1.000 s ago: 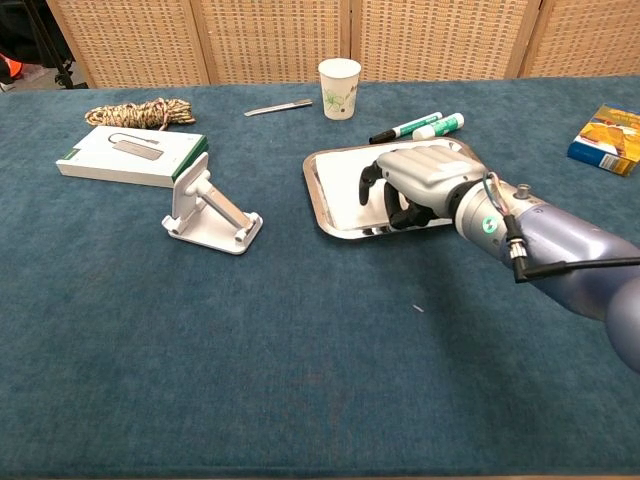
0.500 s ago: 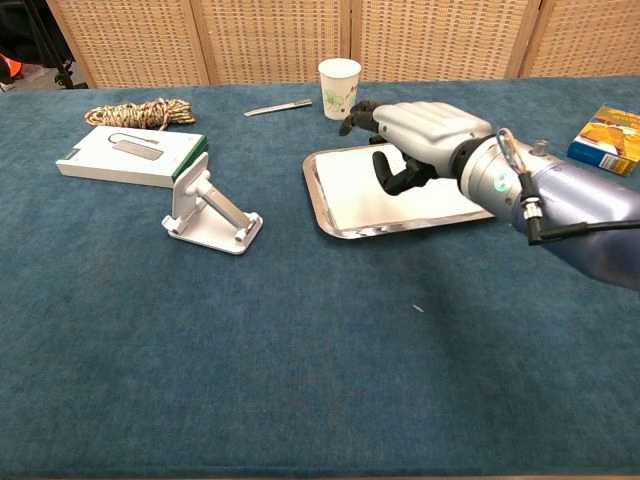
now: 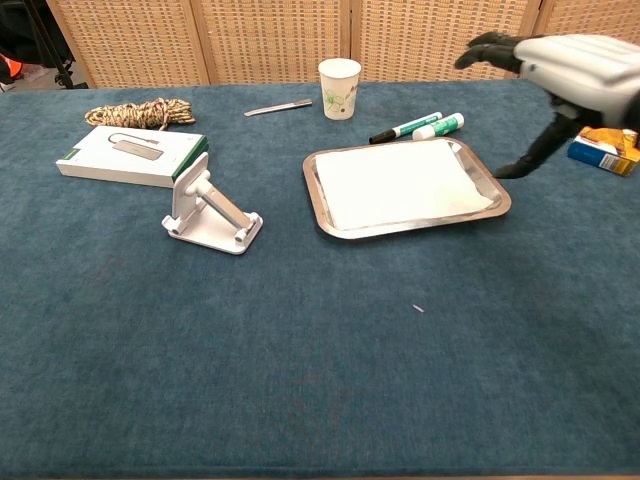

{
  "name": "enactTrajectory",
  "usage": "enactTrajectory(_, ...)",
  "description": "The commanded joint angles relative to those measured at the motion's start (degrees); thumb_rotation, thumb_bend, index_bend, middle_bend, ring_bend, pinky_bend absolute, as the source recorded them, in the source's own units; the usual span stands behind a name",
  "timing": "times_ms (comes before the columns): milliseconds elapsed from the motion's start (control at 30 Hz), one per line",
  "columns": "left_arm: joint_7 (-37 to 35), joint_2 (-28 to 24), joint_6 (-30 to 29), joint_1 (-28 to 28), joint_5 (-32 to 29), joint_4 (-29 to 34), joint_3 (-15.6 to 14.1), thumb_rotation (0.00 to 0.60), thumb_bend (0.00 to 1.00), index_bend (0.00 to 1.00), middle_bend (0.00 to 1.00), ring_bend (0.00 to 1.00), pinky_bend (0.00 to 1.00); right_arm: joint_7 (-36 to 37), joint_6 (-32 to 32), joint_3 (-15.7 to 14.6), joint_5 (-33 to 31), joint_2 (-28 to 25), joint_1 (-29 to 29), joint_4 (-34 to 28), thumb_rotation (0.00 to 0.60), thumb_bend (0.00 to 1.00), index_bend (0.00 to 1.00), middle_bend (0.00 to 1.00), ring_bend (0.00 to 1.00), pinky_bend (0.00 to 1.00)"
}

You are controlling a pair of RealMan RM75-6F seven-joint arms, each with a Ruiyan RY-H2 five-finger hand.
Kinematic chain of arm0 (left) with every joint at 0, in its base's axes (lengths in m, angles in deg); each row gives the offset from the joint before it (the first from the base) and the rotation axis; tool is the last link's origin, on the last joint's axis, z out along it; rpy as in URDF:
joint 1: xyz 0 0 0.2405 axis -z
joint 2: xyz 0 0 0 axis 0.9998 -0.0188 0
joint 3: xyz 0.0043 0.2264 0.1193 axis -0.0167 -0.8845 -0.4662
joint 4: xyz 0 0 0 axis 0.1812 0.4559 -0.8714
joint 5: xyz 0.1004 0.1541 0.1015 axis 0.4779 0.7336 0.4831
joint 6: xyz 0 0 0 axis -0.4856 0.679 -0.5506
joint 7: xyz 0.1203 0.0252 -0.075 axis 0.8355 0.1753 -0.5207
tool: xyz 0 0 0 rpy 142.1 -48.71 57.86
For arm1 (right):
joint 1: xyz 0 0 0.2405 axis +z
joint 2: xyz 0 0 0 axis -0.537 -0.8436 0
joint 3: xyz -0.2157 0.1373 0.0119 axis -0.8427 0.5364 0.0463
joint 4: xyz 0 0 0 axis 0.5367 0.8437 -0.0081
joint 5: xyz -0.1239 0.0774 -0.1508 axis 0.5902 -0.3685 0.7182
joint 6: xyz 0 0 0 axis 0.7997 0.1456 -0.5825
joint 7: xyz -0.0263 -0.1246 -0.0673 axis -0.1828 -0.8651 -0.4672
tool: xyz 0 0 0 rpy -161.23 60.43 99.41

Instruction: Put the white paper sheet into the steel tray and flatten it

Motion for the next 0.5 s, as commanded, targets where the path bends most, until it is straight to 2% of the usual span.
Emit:
enactTrajectory(33,0.17,0.12,-0.84,-0.61,0.53,0.51,-0.41,0.600,0.00,0.00,0.00,0.00,0.00,4.32,4.80,-3.77,4.27,-4.94,-5.19,-1.47,0.600,0.00,0.09,0.00,0.00,0.00)
enactTrajectory(133,0.86,0.71,-2.61,-1.64,0.78,1.09,-0.61,0.600,0.00,0.00,0.00,0.00,0.00,9.74,9.94,-6.87,6.77,-8.44,-10.74,-0.90,0.600,0.00,0.09,0.00,0.00,0.00)
enactTrajectory(233,1.38,1.48,-3.96,-2.39,1.02,0.77,-0.71,0.600,0.00,0.00,0.00,0.00,0.00,15.00,12.76,-8.95,8.73,-9.76,-14.37,1.46,0.600,0.00,0.09,0.00,0.00,0.00)
enactTrajectory(400,0.77,2.47,-5.25,-3.33,1.04,-0.88,-0.68,0.600,0.00,0.00,0.00,0.00,0.00,21.52,16.77,-10.50,10.94,-10.47,-18.91,5.21,0.600,0.00,0.09,0.00,0.00,0.00)
enactTrajectory(500,0.21,2.60,-5.34,-3.52,1.11,-1.45,-0.68,0.600,0.00,0.00,0.00,0.00,0.00,23.04,18.35,-10.94,12.30,-10.65,-20.43,6.11,0.600,0.00,0.09,0.00,0.00,0.00)
